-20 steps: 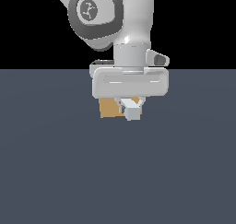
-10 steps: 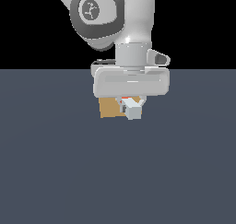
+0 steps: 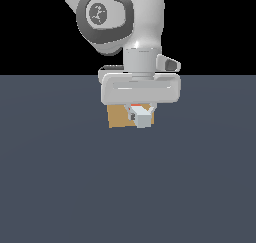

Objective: Insert the peg into the horizontal hole in a box.

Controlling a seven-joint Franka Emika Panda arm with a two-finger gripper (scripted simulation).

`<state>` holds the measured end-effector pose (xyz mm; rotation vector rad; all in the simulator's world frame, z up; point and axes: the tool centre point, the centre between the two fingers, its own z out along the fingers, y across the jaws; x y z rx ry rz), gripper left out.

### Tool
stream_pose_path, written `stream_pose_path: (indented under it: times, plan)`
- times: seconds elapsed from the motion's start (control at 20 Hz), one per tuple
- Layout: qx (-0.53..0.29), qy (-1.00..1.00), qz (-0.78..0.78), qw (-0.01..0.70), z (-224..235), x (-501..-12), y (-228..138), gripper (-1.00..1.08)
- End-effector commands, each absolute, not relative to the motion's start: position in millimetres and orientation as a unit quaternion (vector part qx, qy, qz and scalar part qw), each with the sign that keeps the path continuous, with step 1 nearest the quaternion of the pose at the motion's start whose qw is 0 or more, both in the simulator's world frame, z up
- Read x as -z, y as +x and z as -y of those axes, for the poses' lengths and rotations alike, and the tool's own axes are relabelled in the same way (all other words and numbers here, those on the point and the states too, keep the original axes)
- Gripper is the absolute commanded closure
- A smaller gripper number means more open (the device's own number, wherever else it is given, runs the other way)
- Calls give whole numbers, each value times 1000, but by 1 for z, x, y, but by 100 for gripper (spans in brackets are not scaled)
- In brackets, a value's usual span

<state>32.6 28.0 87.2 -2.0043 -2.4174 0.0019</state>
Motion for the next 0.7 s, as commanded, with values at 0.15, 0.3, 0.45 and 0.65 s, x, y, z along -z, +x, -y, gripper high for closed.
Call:
stream_pose_path:
  times: [0.15, 0.3, 0.45, 0.65]
  plan:
    - [1, -637, 771, 0, -65, -89, 26, 108]
    - [1, -637, 771, 0, -89, -89, 22, 108]
    - [1, -637, 771, -1, -105, -89, 19, 108]
    - [1, -637, 771, -1, -115, -90, 17, 108]
